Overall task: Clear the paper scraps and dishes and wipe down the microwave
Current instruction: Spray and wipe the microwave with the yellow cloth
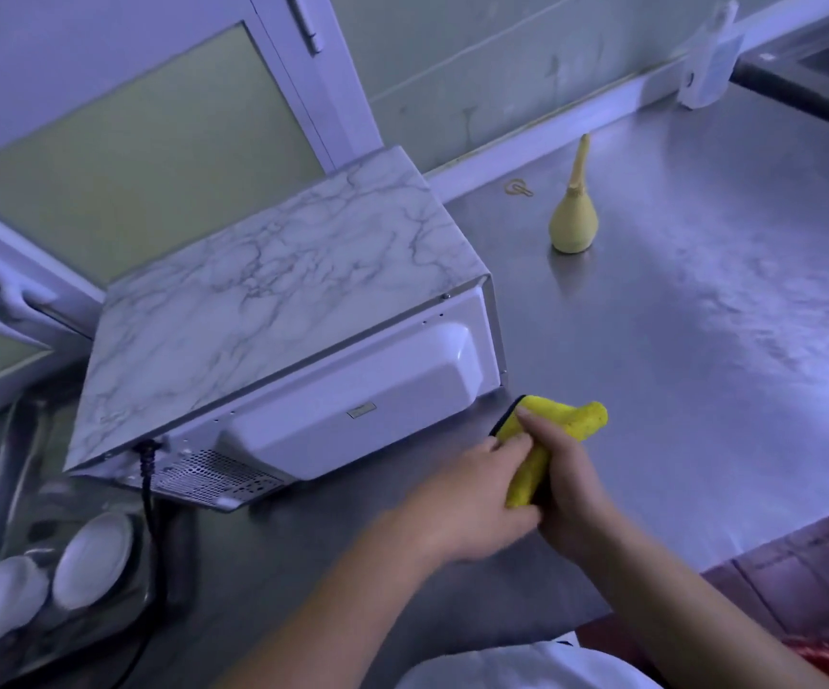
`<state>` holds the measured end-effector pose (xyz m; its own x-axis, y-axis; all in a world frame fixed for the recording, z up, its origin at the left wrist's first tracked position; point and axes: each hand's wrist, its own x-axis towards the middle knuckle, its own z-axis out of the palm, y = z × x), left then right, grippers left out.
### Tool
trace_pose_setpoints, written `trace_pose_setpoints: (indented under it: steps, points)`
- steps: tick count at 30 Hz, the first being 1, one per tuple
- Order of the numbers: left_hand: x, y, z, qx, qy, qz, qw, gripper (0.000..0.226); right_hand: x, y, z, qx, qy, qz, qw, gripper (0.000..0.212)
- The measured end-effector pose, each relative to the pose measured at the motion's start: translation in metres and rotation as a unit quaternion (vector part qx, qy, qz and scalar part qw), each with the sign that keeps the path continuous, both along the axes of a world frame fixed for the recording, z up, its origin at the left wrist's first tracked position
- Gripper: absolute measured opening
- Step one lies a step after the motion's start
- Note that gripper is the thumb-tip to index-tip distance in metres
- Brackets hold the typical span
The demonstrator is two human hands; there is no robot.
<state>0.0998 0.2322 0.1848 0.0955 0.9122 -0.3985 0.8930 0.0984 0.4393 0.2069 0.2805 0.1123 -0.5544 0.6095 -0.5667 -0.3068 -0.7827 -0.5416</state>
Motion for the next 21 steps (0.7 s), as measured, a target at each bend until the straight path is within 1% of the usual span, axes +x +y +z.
trace_pose_setpoints:
  steps: [1, 2, 3, 5, 7, 9, 10, 11, 13, 14, 15, 16, 17, 18, 19, 20, 21]
  points:
    - [-0.006, 0.002, 0.007, -0.018, -0.042, 0.004, 0.999, 0.048, 0.0, 0.0, -0.004, -0.012, -0.003, -0.02, 1.0, 0.026]
    - [-0.016, 0.005, 0.015, -0.014, -0.077, 0.023, 0.997, 0.046, 0.001, 0.001, -0.009, -0.013, -0.014, -0.041, 0.999, 0.027]
    - [-0.029, 0.01, 0.022, 0.014, -0.098, 0.052, 0.994, 0.044, 0.001, 0.001, -0.012, -0.004, -0.035, -0.068, 0.997, 0.023]
    - [-0.061, 0.023, 0.038, 0.118, -0.103, 0.117, 0.981, 0.036, -0.002, 0.005, -0.016, 0.028, -0.112, -0.128, 0.985, 0.017]
    - [-0.094, 0.037, 0.051, 0.207, -0.12, 0.181, 0.954, 0.03, -0.006, 0.014, -0.011, 0.072, -0.171, -0.169, 0.968, 0.027]
    - [-0.119, 0.056, 0.058, 0.265, -0.153, 0.231, 0.924, 0.029, -0.015, 0.028, 0.002, 0.13, -0.217, -0.188, 0.949, 0.04]
    - [-0.129, 0.065, 0.06, 0.295, -0.133, 0.232, 0.917, 0.03, -0.02, 0.035, 0.012, 0.174, -0.239, -0.202, 0.934, 0.046]
    - [-0.137, 0.074, 0.062, 0.324, -0.093, 0.216, 0.917, 0.031, -0.027, 0.043, 0.023, 0.227, -0.247, -0.221, 0.916, 0.051]
    - [-0.149, 0.09, 0.061, 0.35, -0.027, 0.175, 0.92, 0.034, -0.042, 0.057, 0.044, 0.335, -0.241, -0.256, 0.874, 0.059]
    - [-0.155, 0.097, 0.057, 0.343, 0.012, 0.163, 0.925, 0.037, -0.052, 0.064, 0.052, 0.379, -0.237, -0.265, 0.854, 0.059]
    - [-0.159, 0.102, 0.052, 0.325, 0.059, 0.158, 0.931, 0.04, -0.062, 0.069, 0.059, 0.417, -0.233, -0.266, 0.837, 0.055]
    - [-0.162, 0.104, 0.047, 0.305, 0.103, 0.158, 0.934, 0.042, -0.072, 0.072, 0.064, 0.447, -0.241, -0.258, 0.822, 0.049]
    - [-0.163, 0.106, 0.043, 0.289, 0.134, 0.159, 0.935, 0.044, -0.084, 0.074, 0.064, 0.478, -0.263, -0.244, 0.802, 0.051]
    - [-0.164, 0.106, 0.038, 0.282, 0.15, 0.156, 0.935, 0.045, -0.094, 0.076, 0.061, 0.506, -0.304, -0.221, 0.776, 0.063]
    - [-0.163, 0.106, 0.035, 0.28, 0.159, 0.15, 0.935, 0.046, -0.103, 0.076, 0.056, 0.527, -0.347, -0.205, 0.748, 0.078]
    - [-0.164, 0.106, 0.035, 0.279, 0.164, 0.146, 0.935, 0.046, -0.109, 0.076, 0.052, 0.539, -0.379, -0.208, 0.723, 0.091]
    - [-0.165, 0.107, 0.035, 0.278, 0.165, 0.145, 0.935, 0.045, -0.113, 0.078, 0.046, 0.547, -0.39, -0.229, 0.704, 0.097]
